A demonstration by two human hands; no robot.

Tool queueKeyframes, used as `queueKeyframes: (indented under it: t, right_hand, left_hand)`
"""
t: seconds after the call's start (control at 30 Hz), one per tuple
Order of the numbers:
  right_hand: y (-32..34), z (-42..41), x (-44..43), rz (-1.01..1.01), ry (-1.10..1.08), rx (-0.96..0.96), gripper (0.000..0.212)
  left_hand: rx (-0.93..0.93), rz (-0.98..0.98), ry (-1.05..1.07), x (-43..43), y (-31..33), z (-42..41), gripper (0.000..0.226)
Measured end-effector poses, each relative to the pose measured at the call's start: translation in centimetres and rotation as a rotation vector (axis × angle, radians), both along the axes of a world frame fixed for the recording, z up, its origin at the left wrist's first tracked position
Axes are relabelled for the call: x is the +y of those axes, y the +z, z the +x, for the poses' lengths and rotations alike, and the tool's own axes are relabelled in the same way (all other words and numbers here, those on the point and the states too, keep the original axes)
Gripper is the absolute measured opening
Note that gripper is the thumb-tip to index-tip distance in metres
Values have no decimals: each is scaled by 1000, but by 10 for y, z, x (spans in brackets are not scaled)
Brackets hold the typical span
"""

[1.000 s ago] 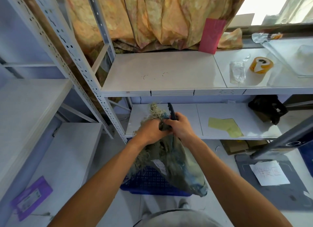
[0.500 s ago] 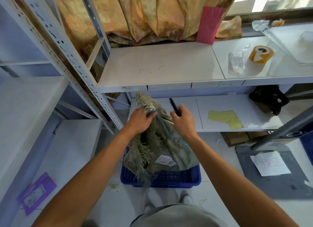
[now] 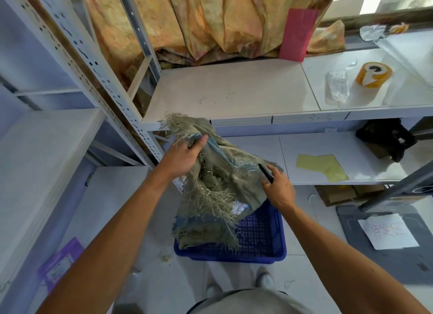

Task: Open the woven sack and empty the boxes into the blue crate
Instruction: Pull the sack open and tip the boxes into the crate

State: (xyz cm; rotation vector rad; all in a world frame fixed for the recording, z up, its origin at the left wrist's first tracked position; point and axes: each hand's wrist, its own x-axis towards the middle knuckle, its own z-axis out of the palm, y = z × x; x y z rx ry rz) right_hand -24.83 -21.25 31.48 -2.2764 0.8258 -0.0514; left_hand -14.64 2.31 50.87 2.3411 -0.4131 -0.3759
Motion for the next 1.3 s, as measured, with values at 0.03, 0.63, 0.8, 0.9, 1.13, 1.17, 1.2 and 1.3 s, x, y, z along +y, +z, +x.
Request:
queueKeyframes:
  t: [0.03,0.63,0.8,0.9,1.13,1.17,1.2,1.3]
  right_hand:
    - [0,1,-1,-1,7,5,62]
    - [17,31,4,-222,164,27,31]
    - [6,21,4,-170,97,85,47]
    - [-2,16,-1,-69,58,172,55]
    - [-26,12,8,273,-172,101,40]
    - [-26,11,9,270,-182,86,44]
    - [-28,10,10,275,-192,77,48]
    - [-35,7,3,318,-209,82,61]
  left_hand:
    - [-2,-59,8,2,3,1,54]
    - [561,-924,427,16,39,-1,37]
    - [622,-1006,465,20,38,-6,40]
    - [615,-1039,469,22,40,-9,34]
    - [612,-1049,492,20,25,-5,58]
    - [612,-1021,482,22,24,-6,51]
    - [599,-992,474,25,24,-6,41]
    - [557,-975,479,36,23,-2,28]
